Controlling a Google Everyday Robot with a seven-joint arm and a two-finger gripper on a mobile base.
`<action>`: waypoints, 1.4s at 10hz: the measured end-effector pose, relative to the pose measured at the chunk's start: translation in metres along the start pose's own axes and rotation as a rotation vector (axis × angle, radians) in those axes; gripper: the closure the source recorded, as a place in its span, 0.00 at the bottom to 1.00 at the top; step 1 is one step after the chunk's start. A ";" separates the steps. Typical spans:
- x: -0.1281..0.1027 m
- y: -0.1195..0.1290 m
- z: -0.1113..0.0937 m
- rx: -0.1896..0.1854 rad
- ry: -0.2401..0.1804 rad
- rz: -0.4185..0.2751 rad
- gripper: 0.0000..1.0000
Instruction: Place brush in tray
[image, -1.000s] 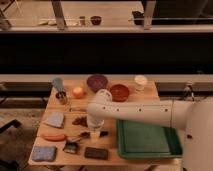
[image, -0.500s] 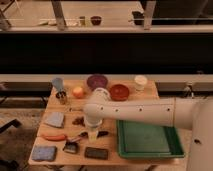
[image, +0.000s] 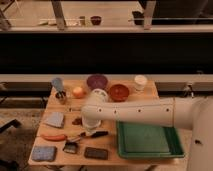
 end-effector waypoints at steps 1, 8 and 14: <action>0.005 0.000 0.005 -0.010 -0.001 0.012 0.63; 0.019 0.001 0.020 -0.054 0.001 0.050 0.47; 0.028 0.000 0.032 -0.072 0.004 0.069 0.47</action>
